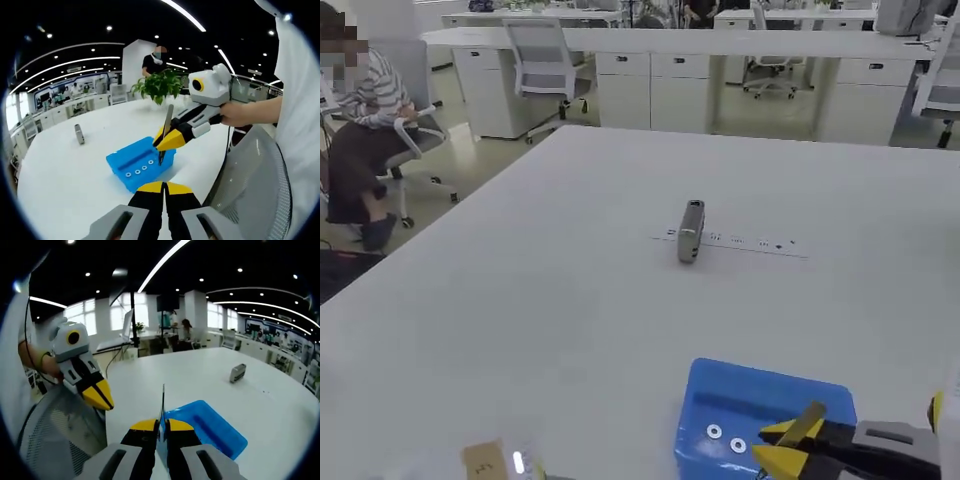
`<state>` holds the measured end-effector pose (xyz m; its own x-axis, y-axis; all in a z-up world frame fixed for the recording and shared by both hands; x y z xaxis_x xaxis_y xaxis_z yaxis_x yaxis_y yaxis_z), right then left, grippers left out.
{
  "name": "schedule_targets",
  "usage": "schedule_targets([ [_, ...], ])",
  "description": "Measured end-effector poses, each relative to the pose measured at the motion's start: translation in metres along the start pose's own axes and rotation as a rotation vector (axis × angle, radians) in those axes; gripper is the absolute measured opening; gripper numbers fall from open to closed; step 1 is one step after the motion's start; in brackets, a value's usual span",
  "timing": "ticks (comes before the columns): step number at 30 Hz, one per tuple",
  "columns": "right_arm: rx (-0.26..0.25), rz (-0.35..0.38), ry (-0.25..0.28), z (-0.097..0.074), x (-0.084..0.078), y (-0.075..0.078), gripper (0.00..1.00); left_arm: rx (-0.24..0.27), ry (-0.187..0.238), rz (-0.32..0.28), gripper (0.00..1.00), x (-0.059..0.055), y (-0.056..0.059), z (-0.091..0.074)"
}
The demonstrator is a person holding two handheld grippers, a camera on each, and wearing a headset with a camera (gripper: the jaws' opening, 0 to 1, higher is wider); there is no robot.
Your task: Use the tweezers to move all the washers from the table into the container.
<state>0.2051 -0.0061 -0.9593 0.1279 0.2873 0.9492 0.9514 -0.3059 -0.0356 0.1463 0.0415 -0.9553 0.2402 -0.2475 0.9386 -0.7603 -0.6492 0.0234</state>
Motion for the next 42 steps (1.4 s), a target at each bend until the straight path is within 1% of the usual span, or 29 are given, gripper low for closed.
schedule_targets([
  [1, 0.011, 0.000, -0.012, -0.002, -0.003, -0.003, 0.03, -0.005, 0.000, 0.004, 0.00, 0.002, 0.001, 0.001],
  [2, 0.019, -0.002, -0.018, -0.003, -0.005, -0.005, 0.03, -0.026, -0.003, 0.011, 0.00, 0.006, 0.004, 0.002],
  [4, 0.048, 0.001, -0.037, -0.006, -0.010, -0.011, 0.03, -0.074, 0.005, 0.002, 0.00, 0.013, 0.010, 0.005],
  [5, 0.074, -0.004, -0.054, -0.008, -0.014, -0.016, 0.03, -0.083, 0.005, 0.002, 0.00, 0.016, 0.011, 0.006],
  [6, 0.098, -0.004, -0.074, -0.009, -0.019, -0.020, 0.03, -0.107, 0.003, 0.004, 0.00, 0.020, 0.014, 0.007],
  [7, 0.113, -0.006, -0.091, -0.011, -0.022, -0.023, 0.03, -0.119, 0.003, 0.009, 0.00, 0.022, 0.016, 0.008],
  [8, 0.127, -0.022, -0.113, -0.013, -0.027, -0.026, 0.03, -0.126, 0.002, 0.014, 0.00, 0.025, 0.017, 0.009],
  [10, 0.149, -0.062, -0.159, -0.016, -0.036, -0.032, 0.03, -0.159, 0.000, 0.021, 0.00, 0.030, 0.021, 0.012],
  [13, 0.162, -0.109, -0.197, -0.020, -0.046, -0.039, 0.03, -0.191, -0.001, 0.027, 0.00, 0.035, 0.024, 0.017],
  [14, 0.166, -0.140, -0.211, -0.021, -0.048, -0.041, 0.03, -0.206, -0.003, 0.031, 0.00, 0.036, 0.026, 0.018],
  [17, 0.174, -0.160, -0.232, -0.022, -0.054, -0.046, 0.03, -0.259, -0.022, 0.053, 0.00, 0.036, 0.033, 0.024],
  [18, 0.177, -0.167, -0.235, -0.022, -0.055, -0.047, 0.03, -0.270, -0.024, 0.056, 0.00, 0.036, 0.035, 0.026],
  [20, 0.180, -0.175, -0.239, -0.022, -0.056, -0.049, 0.03, -0.307, -0.031, 0.055, 0.00, 0.037, 0.041, 0.029],
  [26, 0.178, -0.221, -0.264, -0.023, -0.060, -0.052, 0.03, -0.388, -0.050, 0.070, 0.00, 0.037, 0.054, 0.036],
  [28, 0.177, -0.232, -0.273, -0.024, -0.062, -0.053, 0.03, -0.411, -0.054, 0.075, 0.00, 0.037, 0.057, 0.038],
  [30, 0.176, -0.250, -0.283, -0.024, -0.064, -0.053, 0.03, -0.430, -0.059, 0.080, 0.00, 0.037, 0.058, 0.039],
  [33, 0.173, -0.259, -0.291, -0.025, -0.065, -0.054, 0.03, -0.445, -0.065, 0.089, 0.00, 0.036, 0.059, 0.041],
  [38, 0.171, -0.259, -0.298, -0.024, -0.066, -0.052, 0.03, -0.470, -0.084, 0.100, 0.00, 0.034, 0.058, 0.042],
  [42, 0.178, -0.271, -0.303, -0.023, -0.066, -0.052, 0.03, -0.491, -0.103, 0.126, 0.01, 0.031, 0.061, 0.044],
])
Point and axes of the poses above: the centre of the closed fingertips' face, and the gripper's own axes: z roughly forward along the fingers, y roughly to its right, x roughly out of its top, the point moved 1 cm from there along -z, roughly backward along the fingers, and after that the axes turned 7 degrees about y, right-handed, at the moved point
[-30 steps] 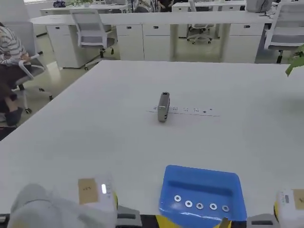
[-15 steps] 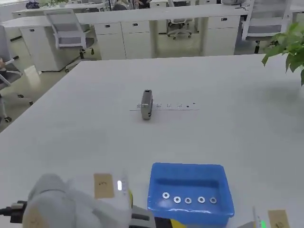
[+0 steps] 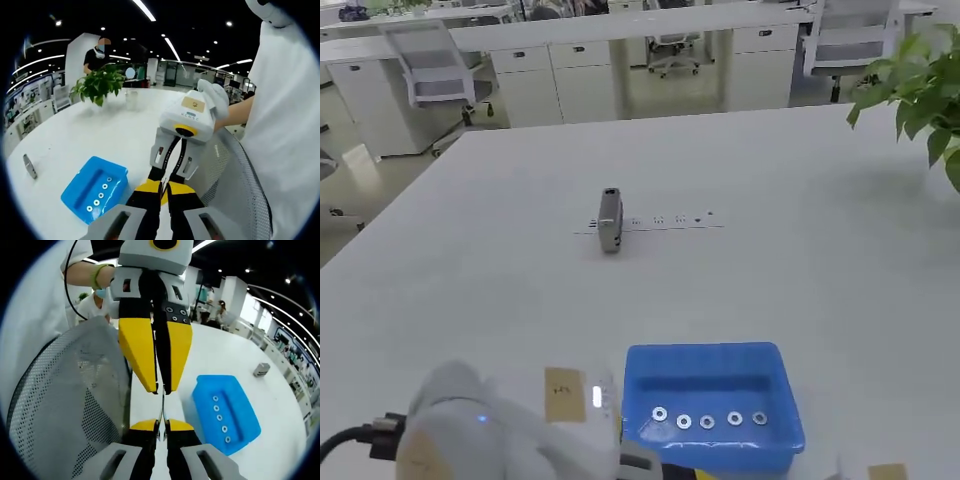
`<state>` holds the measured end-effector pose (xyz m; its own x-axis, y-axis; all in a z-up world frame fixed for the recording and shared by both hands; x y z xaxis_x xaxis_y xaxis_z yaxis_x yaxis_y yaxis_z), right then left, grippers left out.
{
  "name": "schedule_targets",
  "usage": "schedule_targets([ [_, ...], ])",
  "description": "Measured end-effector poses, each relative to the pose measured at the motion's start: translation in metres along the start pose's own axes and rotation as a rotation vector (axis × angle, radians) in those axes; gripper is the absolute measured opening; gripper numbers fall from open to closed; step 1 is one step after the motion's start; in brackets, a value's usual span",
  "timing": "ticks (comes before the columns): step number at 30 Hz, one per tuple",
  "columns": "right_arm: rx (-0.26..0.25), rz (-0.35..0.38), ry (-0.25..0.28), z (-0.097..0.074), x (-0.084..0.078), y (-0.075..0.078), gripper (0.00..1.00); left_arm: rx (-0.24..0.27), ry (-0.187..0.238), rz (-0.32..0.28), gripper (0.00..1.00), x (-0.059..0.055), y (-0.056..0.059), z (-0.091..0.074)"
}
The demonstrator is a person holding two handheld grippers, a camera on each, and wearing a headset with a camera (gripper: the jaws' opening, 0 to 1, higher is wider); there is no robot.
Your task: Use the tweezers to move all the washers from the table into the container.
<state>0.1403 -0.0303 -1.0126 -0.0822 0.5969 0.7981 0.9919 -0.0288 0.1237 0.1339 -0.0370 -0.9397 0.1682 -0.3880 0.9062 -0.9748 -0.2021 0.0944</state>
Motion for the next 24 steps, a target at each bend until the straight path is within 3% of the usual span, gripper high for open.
schedule_targets([
  [13, 0.017, -0.016, -0.030, 0.004, -0.006, 0.001, 0.03, -0.009, -0.070, 0.058, 0.00, -0.013, -0.005, -0.002],
  [24, 0.029, 0.019, -0.045, 0.022, -0.022, 0.005, 0.04, 0.010, -0.198, 0.112, 0.00, -0.044, -0.017, -0.005],
])
Point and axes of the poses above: the centre of the closed fingertips' face, and the gripper's own axes: z roughly forward along the fingers, y roughly to its right, x roughly out of its top, the point moved 1 cm from there along -z, roughly backward along the fingers, and after that the axes turned 7 degrees about y, right-handed, at the moved point
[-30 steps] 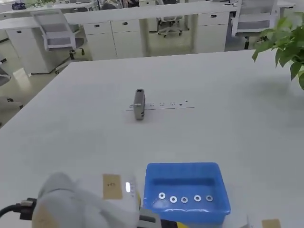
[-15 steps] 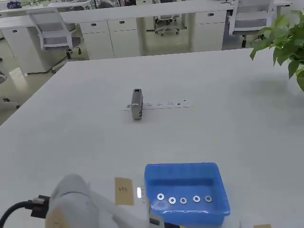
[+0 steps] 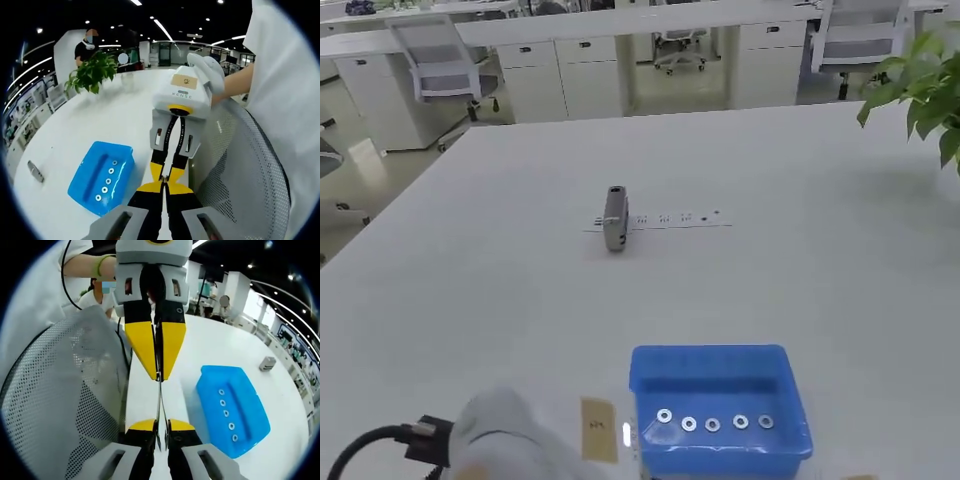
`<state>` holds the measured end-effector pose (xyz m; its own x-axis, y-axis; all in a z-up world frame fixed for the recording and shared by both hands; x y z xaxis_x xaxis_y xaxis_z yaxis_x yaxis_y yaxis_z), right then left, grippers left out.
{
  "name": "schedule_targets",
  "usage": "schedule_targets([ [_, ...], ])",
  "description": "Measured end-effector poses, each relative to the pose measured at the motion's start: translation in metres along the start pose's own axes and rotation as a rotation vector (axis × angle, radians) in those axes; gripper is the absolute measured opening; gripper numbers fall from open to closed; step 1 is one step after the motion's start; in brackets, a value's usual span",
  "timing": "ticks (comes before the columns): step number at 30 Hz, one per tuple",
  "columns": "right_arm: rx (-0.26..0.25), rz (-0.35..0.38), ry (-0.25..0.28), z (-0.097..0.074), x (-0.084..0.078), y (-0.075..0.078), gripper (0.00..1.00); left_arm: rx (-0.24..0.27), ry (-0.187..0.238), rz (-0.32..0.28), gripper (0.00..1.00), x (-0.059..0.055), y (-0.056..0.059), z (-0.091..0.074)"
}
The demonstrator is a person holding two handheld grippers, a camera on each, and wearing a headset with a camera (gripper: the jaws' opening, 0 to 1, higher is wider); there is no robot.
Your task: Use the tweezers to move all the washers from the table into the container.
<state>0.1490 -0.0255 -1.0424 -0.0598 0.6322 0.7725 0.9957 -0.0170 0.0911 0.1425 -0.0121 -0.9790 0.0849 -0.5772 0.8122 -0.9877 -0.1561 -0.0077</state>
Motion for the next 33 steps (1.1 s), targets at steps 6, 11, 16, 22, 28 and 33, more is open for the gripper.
schedule_targets([
  [6, 0.004, 0.009, -0.010, 0.006, -0.002, 0.002, 0.05, 0.006, -0.039, -0.001, 0.00, -0.014, -0.005, -0.002],
  [11, 0.010, 0.047, 0.003, 0.009, -0.004, 0.001, 0.07, -0.002, -0.075, -0.022, 0.00, -0.029, -0.006, -0.003],
  [16, -0.046, 0.179, 0.047, -0.012, -0.012, 0.003, 0.14, -0.011, -0.161, -0.038, 0.00, -0.048, -0.009, -0.002],
  [22, -0.162, 0.367, 0.121, -0.052, -0.025, 0.005, 0.26, -0.011, -0.199, -0.066, 0.00, -0.062, -0.012, 0.002],
  [28, -0.287, 0.412, 0.157, -0.085, -0.025, 0.014, 0.31, -0.006, -0.243, -0.068, 0.00, -0.072, -0.014, 0.006],
  [33, -0.363, 0.414, 0.184, -0.104, -0.017, 0.021, 0.35, -0.003, -0.271, -0.058, 0.00, -0.080, -0.015, 0.009],
])
Point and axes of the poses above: the centre of the closed fingertips' face, and the gripper's own axes: z roughly forward along the fingers, y roughly to its right, x roughly out of its top, the point moved 1 cm from there along -z, roughly backward along the fingers, and after that the axes turned 7 degrees about y, right-handed, at the moved point
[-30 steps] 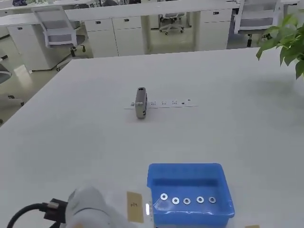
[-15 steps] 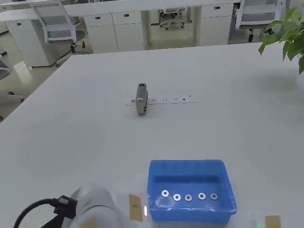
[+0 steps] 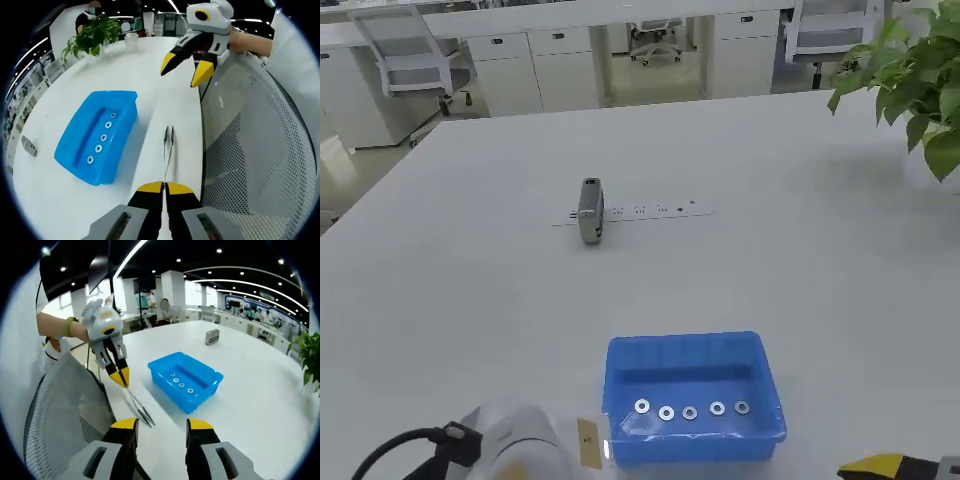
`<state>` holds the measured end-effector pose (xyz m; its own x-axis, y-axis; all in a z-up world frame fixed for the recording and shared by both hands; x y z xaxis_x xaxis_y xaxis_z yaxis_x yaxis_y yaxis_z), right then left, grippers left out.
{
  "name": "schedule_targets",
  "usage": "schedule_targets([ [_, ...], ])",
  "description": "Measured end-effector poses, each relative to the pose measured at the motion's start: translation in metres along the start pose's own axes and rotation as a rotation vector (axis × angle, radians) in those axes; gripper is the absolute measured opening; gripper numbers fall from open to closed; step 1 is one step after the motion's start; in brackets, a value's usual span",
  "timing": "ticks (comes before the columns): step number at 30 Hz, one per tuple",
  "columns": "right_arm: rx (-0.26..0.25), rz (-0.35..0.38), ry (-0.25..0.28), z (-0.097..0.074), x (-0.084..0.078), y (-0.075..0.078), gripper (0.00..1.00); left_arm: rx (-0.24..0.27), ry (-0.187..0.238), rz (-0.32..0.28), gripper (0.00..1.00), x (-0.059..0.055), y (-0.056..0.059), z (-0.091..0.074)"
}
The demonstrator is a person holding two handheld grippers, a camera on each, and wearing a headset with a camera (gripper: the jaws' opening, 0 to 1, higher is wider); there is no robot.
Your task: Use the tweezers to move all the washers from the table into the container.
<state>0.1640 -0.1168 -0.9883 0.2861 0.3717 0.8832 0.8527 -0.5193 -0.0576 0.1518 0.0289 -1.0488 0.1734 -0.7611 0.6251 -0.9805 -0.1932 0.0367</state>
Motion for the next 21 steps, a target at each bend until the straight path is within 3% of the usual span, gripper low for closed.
schedule_targets([
  [4, -0.043, -0.007, 0.029, -0.011, 0.005, 0.003, 0.37, 0.011, -0.028, -0.006, 0.00, -0.003, -0.002, 0.002],
  [9, -0.098, -0.014, -0.006, -0.021, -0.006, 0.005, 0.37, 0.025, -0.067, 0.002, 0.00, -0.003, -0.004, 0.007],
  [14, -0.143, 0.016, 0.049, -0.033, 0.000, 0.003, 0.38, 0.023, -0.122, 0.024, 0.00, -0.009, -0.009, 0.013],
  [21, -0.192, 0.040, 0.083, -0.039, 0.005, 0.014, 0.41, 0.005, -0.211, 0.092, 0.00, -0.017, -0.009, 0.020],
])
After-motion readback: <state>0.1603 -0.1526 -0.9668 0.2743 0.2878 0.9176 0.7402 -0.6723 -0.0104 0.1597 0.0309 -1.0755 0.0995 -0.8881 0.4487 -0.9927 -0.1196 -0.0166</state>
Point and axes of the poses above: the centre of the closed fingertips' face, and the gripper's own axes: z roughly forward along the fingers, y roughly to its right, x roughly out of its top, the point moved 1 cm from there along -z, roughly backward along the fingers, and after that the axes turned 7 degrees about y, right-handed, at the moved point
